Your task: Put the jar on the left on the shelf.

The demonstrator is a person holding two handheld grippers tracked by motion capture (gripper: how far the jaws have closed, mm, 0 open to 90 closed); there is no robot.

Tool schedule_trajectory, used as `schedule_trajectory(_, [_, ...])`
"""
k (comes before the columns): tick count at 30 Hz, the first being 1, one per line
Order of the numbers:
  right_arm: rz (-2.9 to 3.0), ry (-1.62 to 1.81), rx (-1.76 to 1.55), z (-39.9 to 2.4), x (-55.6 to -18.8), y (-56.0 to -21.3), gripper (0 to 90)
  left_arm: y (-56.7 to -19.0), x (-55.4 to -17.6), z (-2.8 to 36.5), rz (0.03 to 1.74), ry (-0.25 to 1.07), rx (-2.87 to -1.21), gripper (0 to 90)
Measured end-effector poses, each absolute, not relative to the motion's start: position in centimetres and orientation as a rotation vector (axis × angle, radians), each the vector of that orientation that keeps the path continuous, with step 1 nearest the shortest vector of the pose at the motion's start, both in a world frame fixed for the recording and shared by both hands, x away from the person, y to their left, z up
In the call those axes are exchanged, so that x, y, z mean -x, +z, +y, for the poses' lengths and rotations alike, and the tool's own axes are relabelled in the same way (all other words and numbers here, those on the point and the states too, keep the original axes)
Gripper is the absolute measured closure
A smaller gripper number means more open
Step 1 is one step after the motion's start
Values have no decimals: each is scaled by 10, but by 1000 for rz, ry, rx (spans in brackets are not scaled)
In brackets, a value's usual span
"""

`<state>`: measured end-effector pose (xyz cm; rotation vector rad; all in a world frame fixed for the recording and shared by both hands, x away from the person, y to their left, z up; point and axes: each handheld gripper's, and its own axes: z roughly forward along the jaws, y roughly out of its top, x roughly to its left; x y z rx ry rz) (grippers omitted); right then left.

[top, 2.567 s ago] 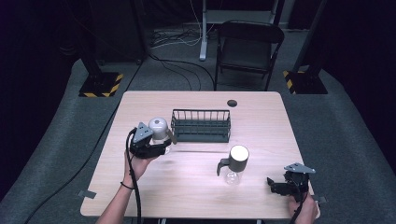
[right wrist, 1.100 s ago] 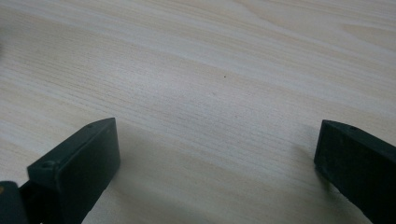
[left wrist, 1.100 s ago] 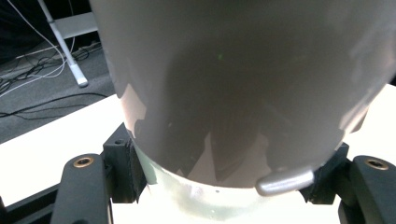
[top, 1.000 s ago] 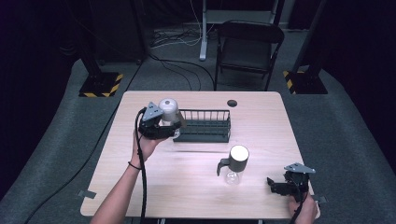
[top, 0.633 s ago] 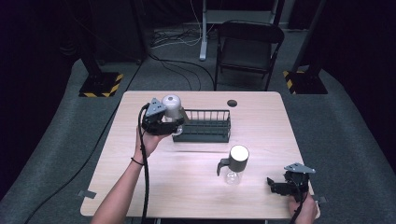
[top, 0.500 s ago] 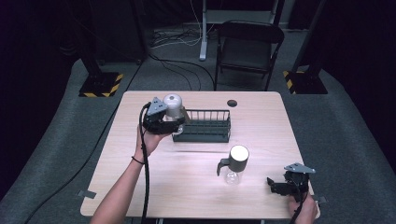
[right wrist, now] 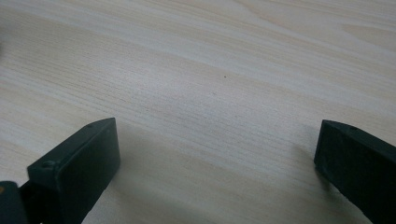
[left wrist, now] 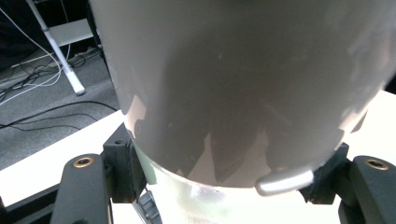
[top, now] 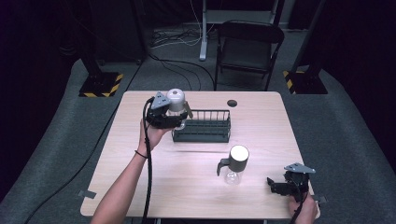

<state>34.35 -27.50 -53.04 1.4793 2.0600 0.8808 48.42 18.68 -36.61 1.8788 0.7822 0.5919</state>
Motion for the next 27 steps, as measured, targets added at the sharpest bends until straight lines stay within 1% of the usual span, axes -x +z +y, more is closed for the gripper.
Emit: schedule_trajectory(27, [2060, 881, -1479, -275, -344, -530, 0, -370, -509, 177, 820, 596, -1883, 309])
